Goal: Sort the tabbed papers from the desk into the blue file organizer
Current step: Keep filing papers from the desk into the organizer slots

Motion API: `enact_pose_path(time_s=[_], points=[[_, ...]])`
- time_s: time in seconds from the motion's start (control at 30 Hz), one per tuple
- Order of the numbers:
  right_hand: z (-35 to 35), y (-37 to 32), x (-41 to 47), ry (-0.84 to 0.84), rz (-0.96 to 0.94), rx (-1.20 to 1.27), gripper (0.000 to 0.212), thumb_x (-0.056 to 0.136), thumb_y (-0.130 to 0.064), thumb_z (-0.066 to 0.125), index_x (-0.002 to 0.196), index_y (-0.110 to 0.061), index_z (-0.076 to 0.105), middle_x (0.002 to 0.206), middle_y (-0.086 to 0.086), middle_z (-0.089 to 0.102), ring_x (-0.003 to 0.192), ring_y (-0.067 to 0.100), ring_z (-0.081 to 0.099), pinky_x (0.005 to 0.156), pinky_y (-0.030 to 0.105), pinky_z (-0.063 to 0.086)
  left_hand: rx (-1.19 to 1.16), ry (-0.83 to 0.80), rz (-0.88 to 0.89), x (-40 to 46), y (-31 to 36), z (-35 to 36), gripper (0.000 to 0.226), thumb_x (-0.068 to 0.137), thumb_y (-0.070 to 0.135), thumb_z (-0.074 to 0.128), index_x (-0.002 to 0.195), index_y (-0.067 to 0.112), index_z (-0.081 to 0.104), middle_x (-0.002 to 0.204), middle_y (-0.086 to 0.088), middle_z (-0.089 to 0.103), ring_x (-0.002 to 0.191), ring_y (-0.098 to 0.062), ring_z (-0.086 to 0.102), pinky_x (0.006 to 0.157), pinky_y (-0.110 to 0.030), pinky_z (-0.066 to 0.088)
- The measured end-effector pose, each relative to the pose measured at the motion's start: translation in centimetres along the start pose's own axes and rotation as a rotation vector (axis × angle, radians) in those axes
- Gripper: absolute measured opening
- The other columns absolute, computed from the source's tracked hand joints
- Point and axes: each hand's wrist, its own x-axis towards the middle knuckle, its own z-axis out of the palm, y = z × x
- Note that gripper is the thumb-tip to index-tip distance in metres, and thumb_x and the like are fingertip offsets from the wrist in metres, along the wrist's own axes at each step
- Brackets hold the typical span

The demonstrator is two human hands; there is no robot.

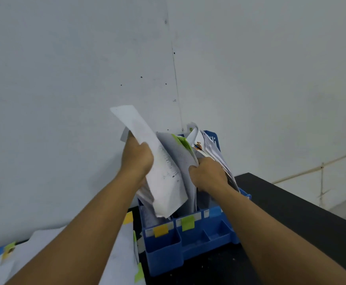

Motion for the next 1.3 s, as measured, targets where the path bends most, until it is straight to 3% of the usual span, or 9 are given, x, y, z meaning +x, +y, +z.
enact_pose_path(time_s=[0.17, 0.4, 0.57, 0.63, 0.8, 0.93, 1.03, 1.1, 1.3], points=[[0.3, -0.2, -0.1, -0.014, -0.003, -0.004, 0.033, 0.096, -0.039, 0.046, 0.115, -0.021, 0.065, 0.096, 0.005, 0.067, 0.086, 0.026, 0.062, 0.077, 0.038, 0.055, 0.065, 0.041, 0.063, -0.7, -1.0, 3.8, 0.051, 0.100, 0.008, 0.030, 0.147, 0.026, 0.028, 0.138, -0.003, 0.051, 0.121, -0.029, 0.050, 0.087, -0.025, 0.033], [-0.1, 0.3, 0.0, -0.010, -0.008, 0.052, 0.024, 0.096, -0.036, 0.048, 0.103, -0.021, 0.065, 0.084, 0.003, 0.066, 0.077, 0.023, 0.066, 0.072, 0.040, 0.060, 0.355, 0.023, 0.036, -3.0, -3.1, 5.9, 0.054, 0.100, 0.014, 0.037, 0.149, 0.024, 0.016, 0.123, -0.013, 0.056, 0.108, -0.033, 0.058, 0.082, -0.040, 0.048], [0.1, 0.6, 0.0, -0.010, -0.020, 0.052, 0.024, 0.096, -0.036, 0.047, 0.086, -0.024, 0.065, 0.078, 0.001, 0.067, 0.072, 0.019, 0.063, 0.057, 0.029, 0.046, 0.437, -0.316, 0.259, -3.2, -3.7, 6.4, 0.066, 0.099, 0.014, 0.038, 0.152, 0.037, 0.006, 0.130, -0.012, 0.055, 0.110, -0.028, 0.057, 0.092, -0.033, 0.046], [0.1, 0.7, -0.1, -0.004, -0.026, 0.046, 0.026, 0.097, -0.037, 0.047, 0.084, -0.024, 0.065, 0.077, 0.001, 0.067, 0.070, 0.018, 0.062, 0.055, 0.028, 0.043, 0.376, -0.358, 0.207, -2.6, -3.4, 6.3, 0.065, 0.097, 0.009, 0.040, 0.152, 0.035, 0.014, 0.134, -0.009, 0.054, 0.113, -0.026, 0.056, 0.091, -0.029, 0.043], [0.2, 1.0, -0.1, -0.003, -0.024, 0.087, 0.025, 0.096, -0.040, 0.048, 0.084, -0.025, 0.063, 0.076, 0.001, 0.067, 0.071, 0.024, 0.068, 0.070, 0.042, 0.060, 0.144, -0.123, 0.163, -1.0, -2.5, 5.7, 0.056, 0.092, -0.001, 0.039, 0.143, 0.022, 0.042, 0.131, 0.006, 0.054, 0.111, -0.010, 0.049, 0.091, -0.021, 0.036], [0.3, 1.0, 0.1, 0.008, -0.028, 0.088, 0.020, 0.098, -0.040, 0.048, 0.090, -0.028, 0.062, 0.080, 0.001, 0.066, 0.074, 0.022, 0.067, 0.071, 0.044, 0.061, 0.112, -0.069, 0.122, -0.7, -3.2, 5.7, 0.056, 0.094, 0.001, 0.041, 0.145, 0.025, 0.037, 0.133, 0.002, 0.053, 0.116, -0.018, 0.051, 0.093, -0.026, 0.041], [0.5, 0.8, 0.0, 0.000, -0.031, 0.089, 0.026, 0.098, -0.042, 0.047, 0.105, -0.025, 0.065, 0.087, 0.001, 0.067, 0.078, 0.022, 0.067, 0.073, 0.045, 0.061, 0.150, -0.077, -0.089, -1.1, -4.3, 6.2, 0.053, 0.094, 0.006, 0.043, 0.143, 0.026, 0.037, 0.131, -0.004, 0.056, 0.115, -0.027, 0.053, 0.096, -0.038, 0.047], [0.7, 0.6, -0.1, -0.009, -0.037, 0.093, 0.027, 0.097, -0.043, 0.047, 0.101, -0.025, 0.066, 0.085, 0.001, 0.067, 0.077, 0.023, 0.067, 0.072, 0.045, 0.061, 0.177, -0.030, -0.158, -1.3, -4.5, 6.2, 0.045, 0.097, 0.011, 0.042, 0.140, 0.025, 0.039, 0.127, -0.005, 0.056, 0.112, -0.029, 0.053, 0.091, -0.039, 0.046], [0.5, 0.2, 0.1, 0.008, -0.026, 0.107, 0.027, 0.098, -0.039, 0.047, 0.083, -0.023, 0.063, 0.079, 0.003, 0.068, 0.070, 0.024, 0.068, 0.070, 0.044, 0.061, 0.112, 0.028, -0.055, -1.3, -4.0, 6.9, 0.047, 0.099, 0.009, 0.036, 0.143, 0.024, 0.035, 0.128, -0.006, 0.055, 0.105, -0.023, 0.051, 0.087, -0.033, 0.041]])
